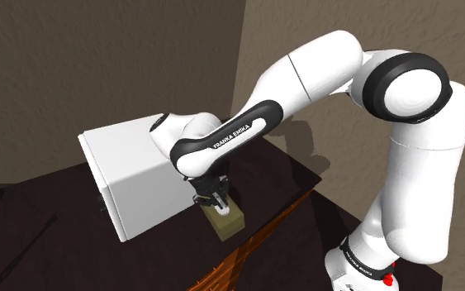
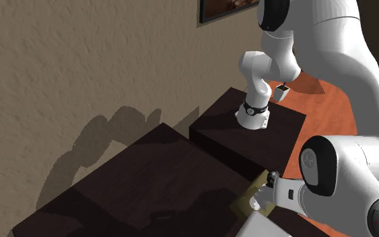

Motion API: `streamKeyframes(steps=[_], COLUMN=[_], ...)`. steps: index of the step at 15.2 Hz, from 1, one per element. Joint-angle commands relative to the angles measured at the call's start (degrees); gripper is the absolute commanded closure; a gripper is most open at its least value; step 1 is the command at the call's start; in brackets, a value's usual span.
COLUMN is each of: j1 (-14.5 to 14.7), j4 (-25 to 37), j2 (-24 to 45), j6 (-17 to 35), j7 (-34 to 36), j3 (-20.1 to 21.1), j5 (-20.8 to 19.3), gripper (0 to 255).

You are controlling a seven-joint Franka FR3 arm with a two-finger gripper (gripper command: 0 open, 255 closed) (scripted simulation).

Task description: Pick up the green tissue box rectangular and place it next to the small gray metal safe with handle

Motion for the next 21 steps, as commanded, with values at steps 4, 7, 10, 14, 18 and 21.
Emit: streamKeyframes(steps=[4,7,10,14,18,21], j1=[0.2,0.4,0.5,0.5,0.6,0.6], j4=[-0.6,-0.8,-0.9,-0.9,-0.8,-0.8], j2=[2.6,4.2,4.9,4.9,5.0,5.0], j6=[3.1,4.8,5.4,5.4,5.4,5.4], j7=[0.7,1.2,1.4,1.4,1.5,1.5], j3=[-0.5,-0.7,-0.9,-0.8,-0.8,-0.8], j5=[-1.0,-1.5,-1.8,-1.8,-1.8,-1.8], gripper=[255,255,255,255,0,0])
